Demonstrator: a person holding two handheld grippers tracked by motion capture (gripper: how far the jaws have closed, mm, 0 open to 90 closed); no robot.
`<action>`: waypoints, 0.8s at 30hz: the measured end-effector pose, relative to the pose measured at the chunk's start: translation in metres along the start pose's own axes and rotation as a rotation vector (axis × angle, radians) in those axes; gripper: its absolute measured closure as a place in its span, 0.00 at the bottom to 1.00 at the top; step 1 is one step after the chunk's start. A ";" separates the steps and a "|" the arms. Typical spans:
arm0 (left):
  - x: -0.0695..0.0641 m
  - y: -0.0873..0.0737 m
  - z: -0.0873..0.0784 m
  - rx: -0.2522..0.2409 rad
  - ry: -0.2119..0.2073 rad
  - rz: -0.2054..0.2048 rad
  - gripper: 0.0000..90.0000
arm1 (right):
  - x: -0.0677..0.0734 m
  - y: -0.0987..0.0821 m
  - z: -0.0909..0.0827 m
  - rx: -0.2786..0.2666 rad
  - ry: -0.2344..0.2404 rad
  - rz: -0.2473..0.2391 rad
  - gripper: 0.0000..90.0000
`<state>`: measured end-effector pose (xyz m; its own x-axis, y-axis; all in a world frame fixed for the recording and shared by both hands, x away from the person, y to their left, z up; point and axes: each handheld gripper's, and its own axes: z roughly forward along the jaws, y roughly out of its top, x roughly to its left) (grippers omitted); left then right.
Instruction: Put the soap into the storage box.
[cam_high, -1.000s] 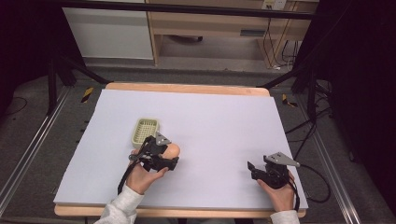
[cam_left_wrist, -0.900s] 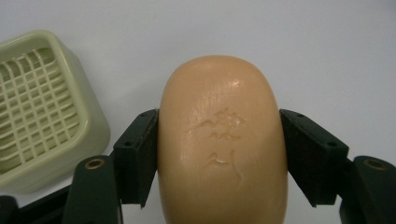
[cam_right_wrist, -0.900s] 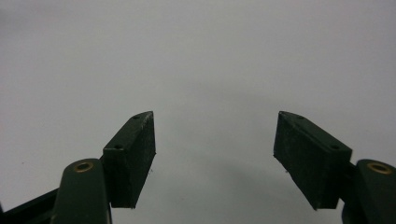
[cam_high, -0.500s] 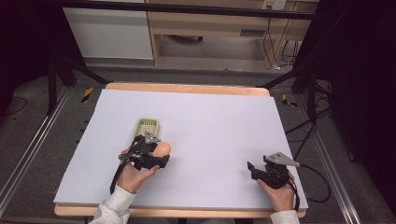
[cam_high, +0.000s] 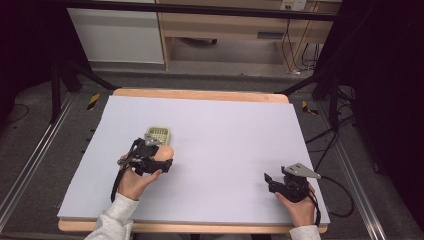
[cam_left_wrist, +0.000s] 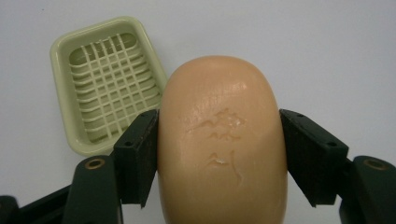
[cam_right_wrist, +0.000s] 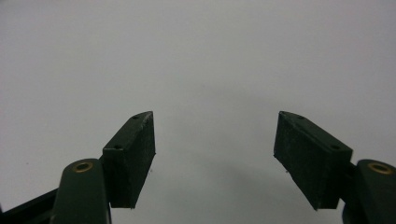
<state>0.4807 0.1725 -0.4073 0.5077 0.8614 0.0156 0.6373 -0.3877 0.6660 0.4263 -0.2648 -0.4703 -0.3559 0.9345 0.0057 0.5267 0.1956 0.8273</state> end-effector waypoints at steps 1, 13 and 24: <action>0.000 0.000 0.000 0.000 0.000 0.000 0.36 | 0.000 0.000 0.000 0.000 0.000 0.000 0.33; 0.013 0.009 0.005 -0.004 0.029 -0.031 0.36 | -0.001 0.000 0.000 0.002 -0.001 0.001 0.33; 0.029 0.017 0.012 0.000 0.055 -0.064 0.36 | -0.001 0.000 0.000 0.003 0.005 0.009 0.33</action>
<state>0.5126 0.1868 -0.4042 0.4333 0.9011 0.0141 0.6675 -0.3314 0.6667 0.4262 -0.2655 -0.4699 -0.3548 0.9348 0.0162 0.5322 0.1877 0.8255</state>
